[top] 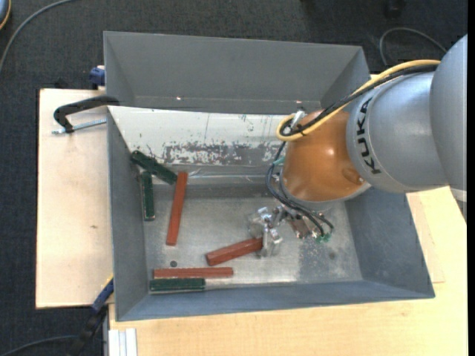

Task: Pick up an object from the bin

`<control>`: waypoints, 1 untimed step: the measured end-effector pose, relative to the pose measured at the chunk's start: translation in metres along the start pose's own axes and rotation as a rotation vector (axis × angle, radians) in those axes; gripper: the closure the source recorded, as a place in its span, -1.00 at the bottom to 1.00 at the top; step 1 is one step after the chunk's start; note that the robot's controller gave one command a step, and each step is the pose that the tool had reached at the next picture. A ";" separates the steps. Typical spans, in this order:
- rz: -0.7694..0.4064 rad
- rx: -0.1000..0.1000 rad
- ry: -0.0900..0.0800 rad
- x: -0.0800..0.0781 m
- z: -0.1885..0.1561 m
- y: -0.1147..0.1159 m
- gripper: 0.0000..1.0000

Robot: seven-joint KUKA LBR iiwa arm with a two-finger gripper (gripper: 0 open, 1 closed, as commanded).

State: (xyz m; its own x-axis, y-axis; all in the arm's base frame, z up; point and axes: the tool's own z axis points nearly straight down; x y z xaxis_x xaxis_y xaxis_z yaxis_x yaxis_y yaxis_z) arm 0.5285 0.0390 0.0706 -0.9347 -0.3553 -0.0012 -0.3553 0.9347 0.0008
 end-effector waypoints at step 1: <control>-0.095 0.005 -0.013 -0.003 -0.143 -0.017 1.00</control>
Offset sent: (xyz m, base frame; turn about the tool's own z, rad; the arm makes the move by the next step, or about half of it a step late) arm 0.0055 -0.0155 0.1370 -0.0962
